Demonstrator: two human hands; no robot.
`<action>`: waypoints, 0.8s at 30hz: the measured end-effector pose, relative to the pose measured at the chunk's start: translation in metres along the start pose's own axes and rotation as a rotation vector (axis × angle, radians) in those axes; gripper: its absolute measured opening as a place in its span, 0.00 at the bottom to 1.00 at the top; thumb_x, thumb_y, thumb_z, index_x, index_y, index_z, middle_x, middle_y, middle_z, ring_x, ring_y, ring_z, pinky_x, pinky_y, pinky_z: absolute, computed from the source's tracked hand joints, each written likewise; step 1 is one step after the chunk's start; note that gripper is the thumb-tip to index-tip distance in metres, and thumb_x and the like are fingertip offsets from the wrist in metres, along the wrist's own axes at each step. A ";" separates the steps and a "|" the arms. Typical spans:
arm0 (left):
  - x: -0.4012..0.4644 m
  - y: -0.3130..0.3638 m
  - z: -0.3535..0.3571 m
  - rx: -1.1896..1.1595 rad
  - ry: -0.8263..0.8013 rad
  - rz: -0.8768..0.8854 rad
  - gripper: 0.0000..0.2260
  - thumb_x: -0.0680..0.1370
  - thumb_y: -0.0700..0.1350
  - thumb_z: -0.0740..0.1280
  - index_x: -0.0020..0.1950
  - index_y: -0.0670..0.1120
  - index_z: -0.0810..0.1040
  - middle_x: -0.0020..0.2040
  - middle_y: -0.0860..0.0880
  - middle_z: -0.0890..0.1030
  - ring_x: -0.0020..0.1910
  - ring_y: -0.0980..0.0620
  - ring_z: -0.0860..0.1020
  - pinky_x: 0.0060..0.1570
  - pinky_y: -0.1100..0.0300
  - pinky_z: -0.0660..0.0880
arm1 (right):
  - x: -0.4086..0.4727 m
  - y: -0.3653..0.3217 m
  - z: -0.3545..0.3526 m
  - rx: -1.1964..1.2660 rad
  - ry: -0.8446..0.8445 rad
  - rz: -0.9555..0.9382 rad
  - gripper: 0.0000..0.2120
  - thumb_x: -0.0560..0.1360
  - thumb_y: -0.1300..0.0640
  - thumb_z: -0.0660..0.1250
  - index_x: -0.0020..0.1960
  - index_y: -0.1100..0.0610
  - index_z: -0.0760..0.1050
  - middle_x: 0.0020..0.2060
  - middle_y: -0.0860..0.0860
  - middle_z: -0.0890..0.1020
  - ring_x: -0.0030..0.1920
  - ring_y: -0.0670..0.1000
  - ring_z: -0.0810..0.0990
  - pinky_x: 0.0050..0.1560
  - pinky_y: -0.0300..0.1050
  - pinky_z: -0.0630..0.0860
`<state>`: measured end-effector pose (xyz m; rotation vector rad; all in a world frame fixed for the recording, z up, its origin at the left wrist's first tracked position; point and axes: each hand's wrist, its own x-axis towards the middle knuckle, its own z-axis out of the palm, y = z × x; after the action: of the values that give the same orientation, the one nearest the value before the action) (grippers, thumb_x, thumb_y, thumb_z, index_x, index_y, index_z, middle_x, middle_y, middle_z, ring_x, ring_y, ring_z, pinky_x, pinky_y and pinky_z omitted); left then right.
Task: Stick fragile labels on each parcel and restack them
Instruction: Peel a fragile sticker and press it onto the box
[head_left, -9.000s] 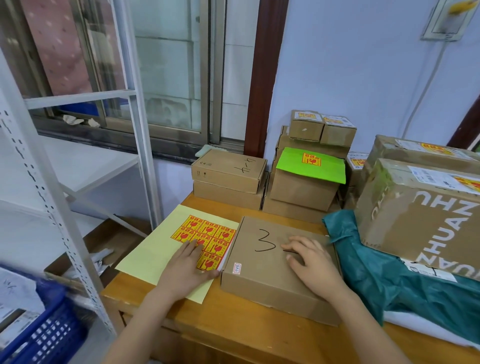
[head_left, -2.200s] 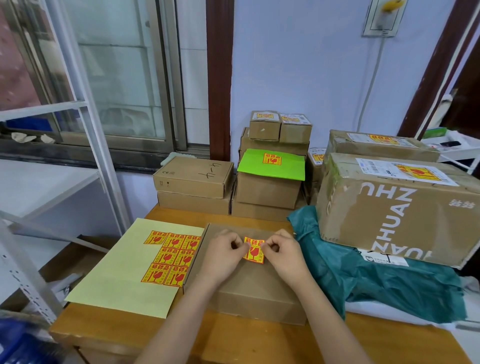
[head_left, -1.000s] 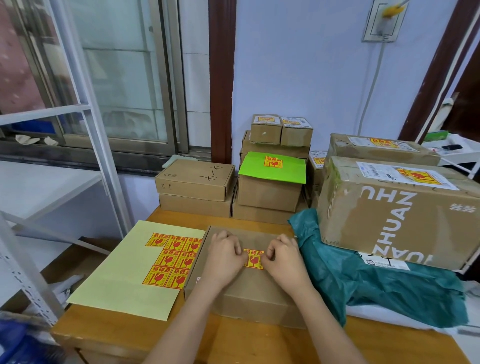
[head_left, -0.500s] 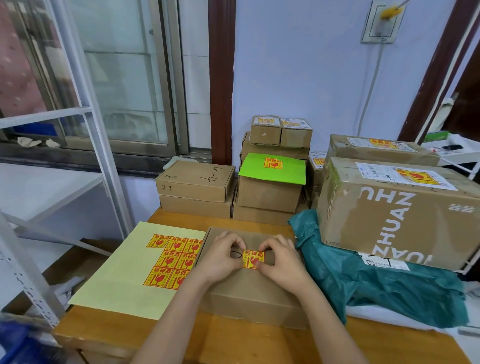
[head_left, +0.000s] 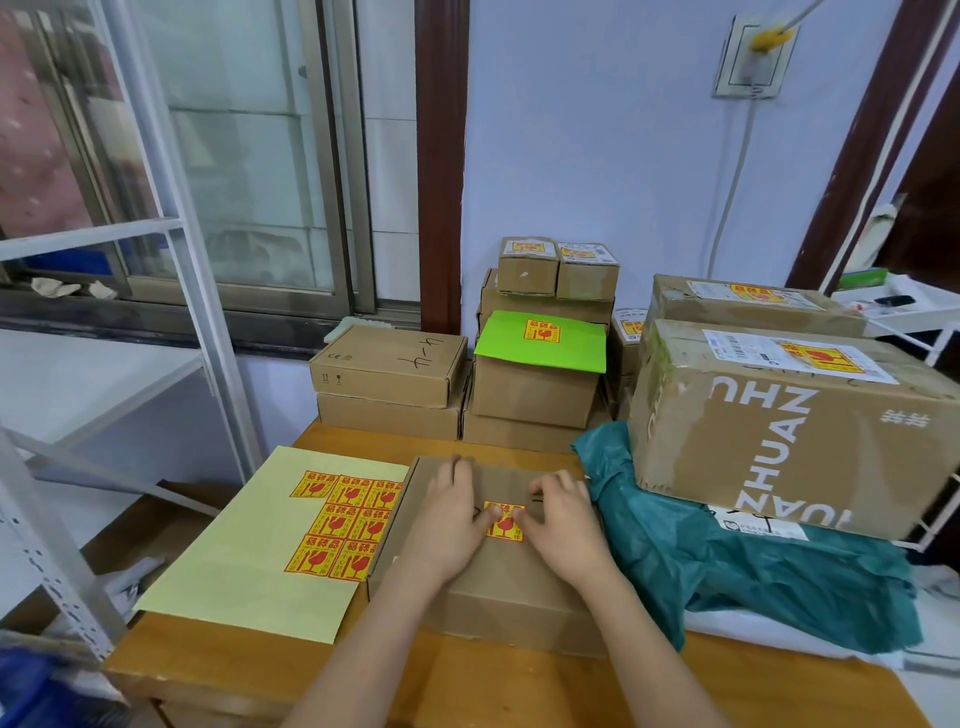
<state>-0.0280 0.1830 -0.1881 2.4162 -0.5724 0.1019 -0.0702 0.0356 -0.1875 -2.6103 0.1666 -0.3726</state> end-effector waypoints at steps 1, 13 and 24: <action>-0.001 0.001 -0.001 -0.016 0.006 -0.007 0.28 0.79 0.49 0.64 0.75 0.44 0.56 0.76 0.48 0.57 0.74 0.48 0.58 0.71 0.53 0.63 | 0.000 0.000 0.000 -0.005 0.007 0.001 0.16 0.78 0.50 0.63 0.63 0.55 0.71 0.58 0.49 0.71 0.60 0.49 0.66 0.62 0.42 0.67; -0.020 -0.015 -0.026 -0.016 0.115 -0.090 0.26 0.78 0.47 0.66 0.74 0.43 0.62 0.74 0.46 0.64 0.73 0.48 0.61 0.70 0.57 0.60 | -0.026 -0.003 -0.020 0.110 -0.072 -0.073 0.18 0.78 0.61 0.63 0.68 0.55 0.70 0.63 0.49 0.72 0.65 0.48 0.69 0.67 0.40 0.65; -0.049 -0.036 -0.035 -0.330 0.065 -0.287 0.21 0.79 0.49 0.65 0.69 0.43 0.67 0.62 0.47 0.74 0.62 0.46 0.73 0.54 0.60 0.71 | -0.073 -0.002 -0.014 -0.009 0.045 0.093 0.25 0.80 0.49 0.58 0.75 0.55 0.59 0.76 0.49 0.55 0.76 0.50 0.51 0.74 0.43 0.52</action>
<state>-0.0547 0.2477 -0.1920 2.1372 -0.1892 -0.0339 -0.1444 0.0446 -0.1918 -2.5932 0.3048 -0.3991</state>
